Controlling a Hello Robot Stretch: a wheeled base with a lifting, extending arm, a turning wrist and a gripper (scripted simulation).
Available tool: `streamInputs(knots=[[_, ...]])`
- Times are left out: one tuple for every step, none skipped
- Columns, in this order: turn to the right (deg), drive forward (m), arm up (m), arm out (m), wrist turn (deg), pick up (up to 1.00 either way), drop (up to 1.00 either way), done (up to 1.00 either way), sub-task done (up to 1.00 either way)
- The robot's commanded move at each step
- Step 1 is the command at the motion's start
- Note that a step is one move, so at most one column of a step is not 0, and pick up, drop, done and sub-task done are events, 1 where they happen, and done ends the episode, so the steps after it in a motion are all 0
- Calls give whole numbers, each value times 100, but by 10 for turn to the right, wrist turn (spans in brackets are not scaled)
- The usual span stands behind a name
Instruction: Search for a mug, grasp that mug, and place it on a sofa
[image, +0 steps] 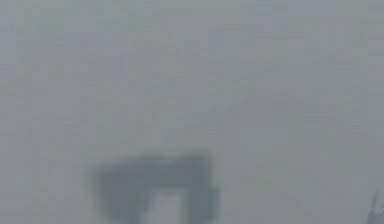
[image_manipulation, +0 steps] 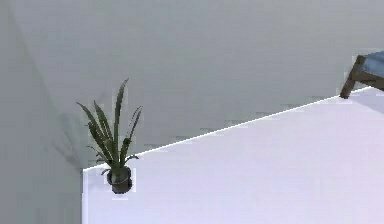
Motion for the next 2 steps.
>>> streamInputs(knots=[[90,0,0,0,0,0,0,0,0],[0,10,0,0,0,0,0,0,0]])
